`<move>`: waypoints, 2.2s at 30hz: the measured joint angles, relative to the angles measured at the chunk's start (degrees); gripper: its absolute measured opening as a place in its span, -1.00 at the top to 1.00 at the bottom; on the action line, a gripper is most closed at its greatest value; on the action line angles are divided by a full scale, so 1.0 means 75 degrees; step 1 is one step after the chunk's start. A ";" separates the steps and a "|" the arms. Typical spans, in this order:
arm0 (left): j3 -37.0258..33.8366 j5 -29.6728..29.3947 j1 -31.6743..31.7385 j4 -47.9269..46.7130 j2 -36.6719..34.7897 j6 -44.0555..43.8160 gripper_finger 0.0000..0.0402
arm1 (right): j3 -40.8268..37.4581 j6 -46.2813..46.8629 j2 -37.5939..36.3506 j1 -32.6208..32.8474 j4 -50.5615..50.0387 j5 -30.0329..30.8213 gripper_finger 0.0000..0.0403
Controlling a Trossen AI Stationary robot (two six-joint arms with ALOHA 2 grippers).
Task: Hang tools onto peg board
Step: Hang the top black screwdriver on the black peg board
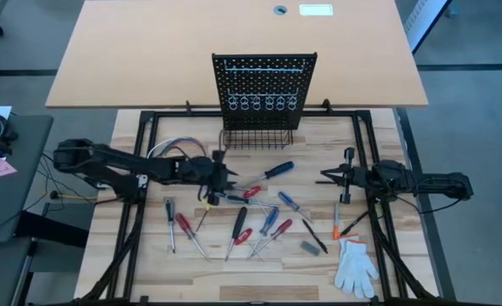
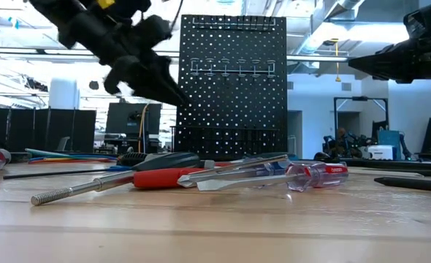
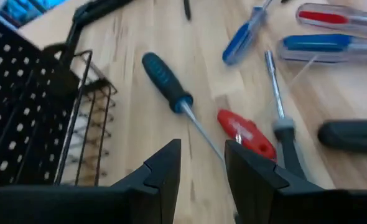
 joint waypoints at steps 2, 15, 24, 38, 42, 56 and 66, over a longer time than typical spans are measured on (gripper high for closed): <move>-0.0235 0.0414 0.0052 -0.0395 -0.0540 -0.0171 0.40 | 0.0002 -0.0002 -0.0003 -0.0001 0.0000 0.0000 0.89; -0.2156 0.0758 0.0122 -0.0716 -0.1982 -0.1590 0.36 | 0.0001 0.0000 -0.0003 -0.0003 0.0000 -0.0003 0.89; -0.2177 0.0215 0.0128 -0.0632 -0.1880 -0.1892 0.07 | 0.0002 -0.0002 -0.0002 0.0000 0.0000 -0.0003 0.89; -0.2752 0.0938 0.0513 0.0575 -0.1877 -0.1379 -0.13 | 0.0002 -0.0002 0.0000 0.0000 0.0000 -0.0003 0.89; -0.3119 0.0924 0.0616 0.1091 -0.1877 -0.1428 -0.13 | 0.0003 0.0000 -0.0002 -0.0003 0.0000 0.0000 0.89; -0.3308 0.1328 0.0917 0.1677 -0.0881 -0.1559 -0.13 | 0.0003 -0.0003 0.0000 0.0000 0.0000 -0.0003 0.89; -0.3296 0.1378 0.0917 0.3278 0.0871 -0.1592 -0.12 | 0.0003 0.0000 -0.0003 -0.0002 0.0000 -0.0003 0.89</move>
